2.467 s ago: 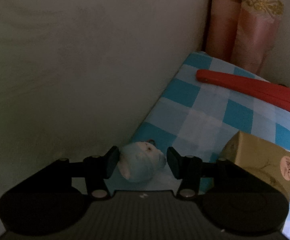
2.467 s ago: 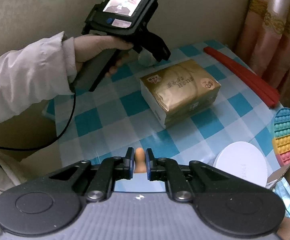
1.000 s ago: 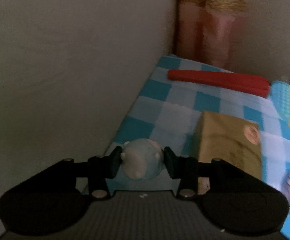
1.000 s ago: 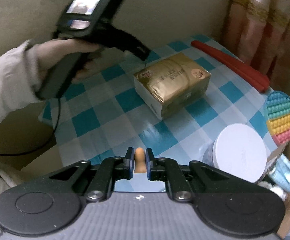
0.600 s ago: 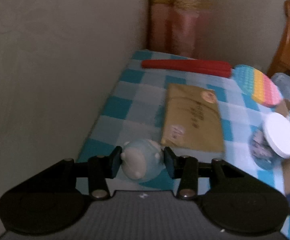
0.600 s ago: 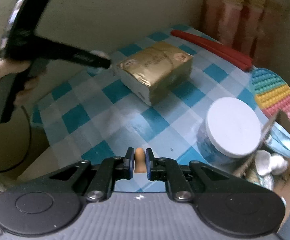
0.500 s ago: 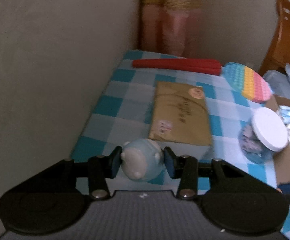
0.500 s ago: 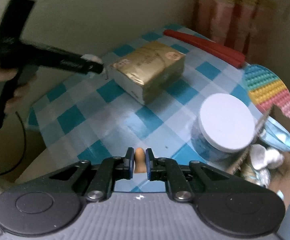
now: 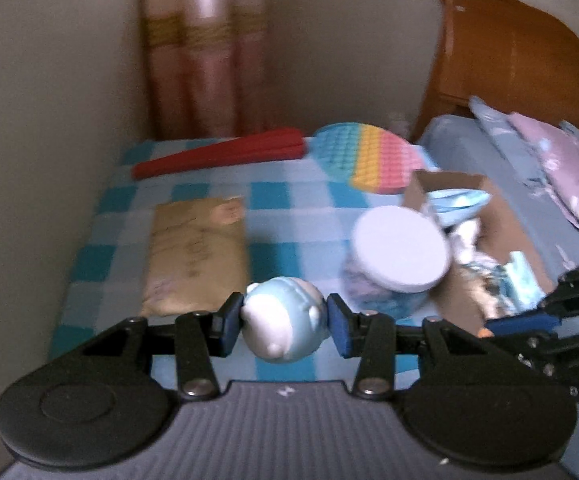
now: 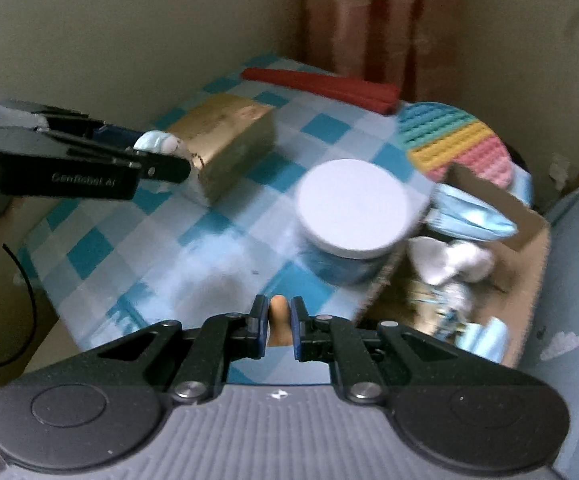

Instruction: Organize soft objects

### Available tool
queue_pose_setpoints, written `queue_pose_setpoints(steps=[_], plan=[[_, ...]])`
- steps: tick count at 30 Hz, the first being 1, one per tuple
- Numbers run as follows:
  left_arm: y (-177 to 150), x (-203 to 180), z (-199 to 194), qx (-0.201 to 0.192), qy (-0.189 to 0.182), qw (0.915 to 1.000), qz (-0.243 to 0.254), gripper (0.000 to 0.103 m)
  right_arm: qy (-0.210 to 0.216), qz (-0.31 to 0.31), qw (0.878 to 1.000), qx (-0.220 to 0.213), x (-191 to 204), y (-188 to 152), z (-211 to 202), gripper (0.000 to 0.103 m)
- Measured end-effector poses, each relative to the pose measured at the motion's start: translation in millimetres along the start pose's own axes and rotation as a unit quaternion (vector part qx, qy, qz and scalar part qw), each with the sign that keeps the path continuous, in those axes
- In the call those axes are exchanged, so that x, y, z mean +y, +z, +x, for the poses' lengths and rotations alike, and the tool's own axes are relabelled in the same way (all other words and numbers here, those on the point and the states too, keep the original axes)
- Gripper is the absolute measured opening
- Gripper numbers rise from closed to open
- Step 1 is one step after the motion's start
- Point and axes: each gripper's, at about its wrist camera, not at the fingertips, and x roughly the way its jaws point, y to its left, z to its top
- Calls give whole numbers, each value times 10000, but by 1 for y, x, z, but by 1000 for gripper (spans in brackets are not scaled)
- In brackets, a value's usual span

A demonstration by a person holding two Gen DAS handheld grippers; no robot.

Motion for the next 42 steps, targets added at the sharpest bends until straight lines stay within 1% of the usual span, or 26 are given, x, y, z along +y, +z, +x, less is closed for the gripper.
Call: queue_pose_setpoints(steps=[3, 5, 8, 11, 12, 13, 14, 16, 18, 19, 21, 22, 23, 25, 26, 28, 29, 31, 33, 34, 35, 38, 40, 41, 42], plan=[[9, -20, 3, -33, -190, 9996, 221, 44, -163, 329, 9992, -129, -26, -2, -12, 15], [14, -33, 5, -42, -333, 9988, 343, 44, -353, 569, 9975, -207, -45, -3, -17, 15], [23, -54, 9, -64, -548, 9970, 544, 44, -462, 878, 9949, -179, -70, -7, -15, 15], [36, -79, 14, -92, -771, 9941, 756, 44, -520, 1070, 9929, -78, -86, -14, -4, 16], [40, -88, 16, -121, -861, 9927, 838, 44, -447, 1123, 9927, -35, -89, -16, 0, 19], [44, -95, 19, -128, -938, 9914, 908, 44, -411, 1166, 9923, -18, -92, -18, 3, 29], [48, -103, 23, -115, -1002, 9902, 969, 44, -438, 1226, 9915, -45, -94, -20, 6, 35], [55, -117, 31, -90, -1072, 9884, 1075, 44, -471, 1257, 9909, -72, -96, -25, 8, 58], [59, -130, 39, -46, -1203, 9862, 1133, 45, -458, 1281, 9906, -111, -96, -30, 7, 65], [59, -135, 42, -15, -1271, 9853, 1143, 46, -435, 1270, 9909, -102, -97, -32, 6, 67], [59, -146, 49, 61, -1407, 9833, 1149, 49, -437, 1259, 9910, -108, -95, -35, 4, 69], [58, -149, 52, 94, -1481, 9821, 1157, 56, -445, 1244, 9912, -94, -93, -37, 3, 71], [56, -154, 55, 134, -1564, 9805, 1180, 61, -430, 1233, 9914, -82, -92, -39, 3, 72], [53, -162, 62, 224, -1702, 9773, 1242, 78, -368, 1242, 9916, -53, -88, -43, 2, 73], [51, -166, 65, 226, -1720, 9767, 1262, 81, -349, 1226, 9918, -20, -86, -44, 2, 73], [48, -168, 64, 140, -1706, 9766, 1301, 91, -389, 1173, 9923, 10, -78, -47, 0, 73], [47, -167, 62, 80, -1693, 9769, 1305, 93, -427, 1166, 9923, 23, -75, -47, -1, 74], [45, -162, 54, -108, -1667, 9778, 1267, 97, -557, 1286, 9901, 39, -70, -48, -4, 85], [42, -156, 43, -304, -1564, 9796, 1224, 101, -746, 1458, 9865, 20, -64, -51, -7, 91], [40, -151, 36, -417, -1475, 9804, 1236, 101, -880, 1570, 9837, 34, -62, -54, -8, 94], [38, -149, 30, -484, -1381, 9815, 1237, 101, -1028, 1674, 9805, 46, -60, -56, -9, 95], [28, -132, 12, -537, -944, 9872, 1168, 101, -1519, 2143, 9648, 82, -54, -65, -9, 97], [19, -122, 4, -534, -568, 9900, 1176, 101, -1827, 2495, 9509, 102, -50, -72, -9, 97], [14, -118, 3, -489, -363, 9910, 1191, 101, -1981, 2631, 9442, 86, -47, -75, -9, 97], [8, -114, 2, -376, -148, 9917, 1223, 101, -2059, 2717, 9401, 66, -44, -78, -9, 97]])
